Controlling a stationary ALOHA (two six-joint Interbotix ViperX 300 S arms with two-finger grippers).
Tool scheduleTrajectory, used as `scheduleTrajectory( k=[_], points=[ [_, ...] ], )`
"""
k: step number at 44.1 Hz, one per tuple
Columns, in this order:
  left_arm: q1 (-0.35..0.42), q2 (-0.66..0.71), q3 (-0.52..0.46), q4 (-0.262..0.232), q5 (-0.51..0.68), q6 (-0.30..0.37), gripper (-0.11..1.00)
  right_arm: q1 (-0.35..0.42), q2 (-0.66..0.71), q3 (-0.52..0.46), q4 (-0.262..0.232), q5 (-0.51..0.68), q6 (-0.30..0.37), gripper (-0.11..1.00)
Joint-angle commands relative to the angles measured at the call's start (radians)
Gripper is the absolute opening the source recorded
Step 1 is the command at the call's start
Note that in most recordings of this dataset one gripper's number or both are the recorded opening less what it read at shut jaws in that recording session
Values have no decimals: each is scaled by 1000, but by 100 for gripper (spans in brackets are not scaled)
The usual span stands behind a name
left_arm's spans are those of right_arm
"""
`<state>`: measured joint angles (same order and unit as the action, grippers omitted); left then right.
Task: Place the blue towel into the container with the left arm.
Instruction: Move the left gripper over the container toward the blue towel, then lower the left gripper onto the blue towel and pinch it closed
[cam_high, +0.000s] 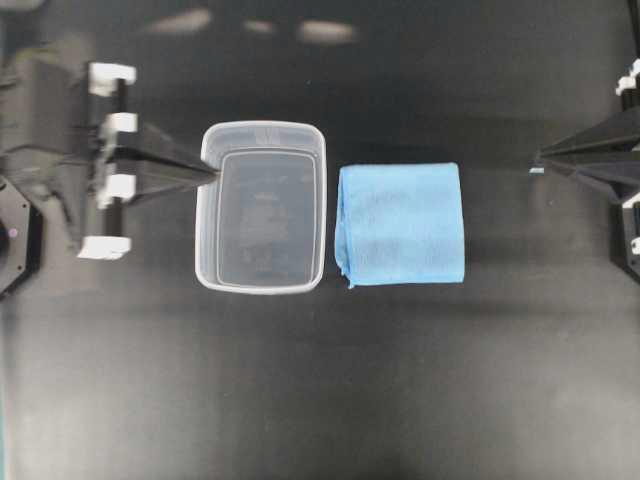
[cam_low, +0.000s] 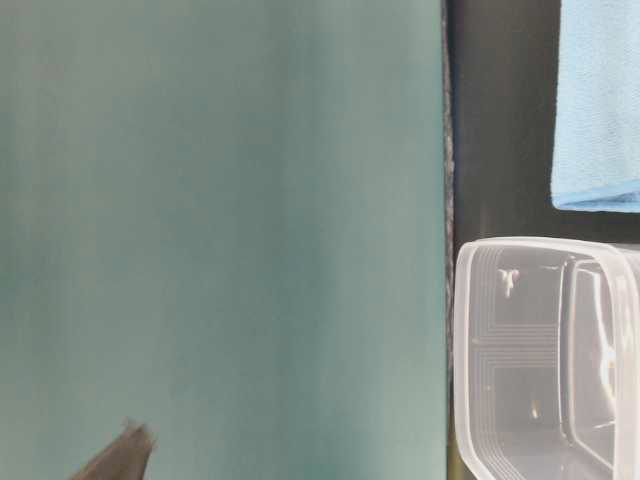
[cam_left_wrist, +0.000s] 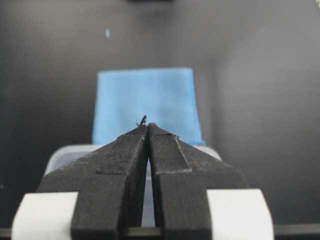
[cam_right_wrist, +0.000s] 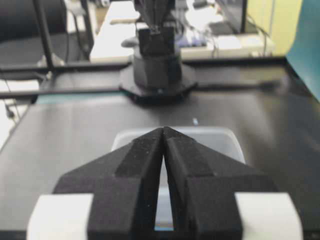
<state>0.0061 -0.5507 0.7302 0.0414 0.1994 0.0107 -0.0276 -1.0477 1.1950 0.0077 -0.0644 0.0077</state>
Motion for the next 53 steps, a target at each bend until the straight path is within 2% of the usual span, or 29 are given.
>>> scheduleTrajectory(
  k=[1,7,12,15,18,22,25,26,29,31,33,35,43,53],
  points=[
    [5,87,-109,3,60,0,0,-14,-25,-2,5,35,0,6],
    [5,212,-227,5,176,0,0,-37,-75,15,5,58,2,30],
    [12,322,-350,5,298,3,1,-46,-120,21,3,66,2,63],
    [23,385,-413,5,353,3,1,-46,-137,23,5,72,0,76],
    [29,442,-471,5,387,8,4,-46,-149,26,5,86,0,78],
    [37,523,-540,5,414,17,17,-46,-160,28,5,103,2,76],
    [38,589,-597,5,434,32,36,-46,-161,29,5,103,2,75],
    [38,607,-612,5,440,38,47,-46,-163,29,5,103,2,76],
    [38,676,-663,5,453,67,69,-46,-163,29,5,103,2,76],
    [37,723,-698,3,457,80,81,-46,-161,31,3,101,2,76],
    [37,756,-718,5,459,80,88,-46,-160,32,5,103,2,76],
    [37,799,-746,5,457,81,91,-46,-161,32,5,103,2,76],
    [38,928,-808,5,459,83,88,-46,-169,31,5,100,2,76],
    [21,1054,-844,5,453,78,89,-46,-175,28,5,98,2,75]
  ],
)
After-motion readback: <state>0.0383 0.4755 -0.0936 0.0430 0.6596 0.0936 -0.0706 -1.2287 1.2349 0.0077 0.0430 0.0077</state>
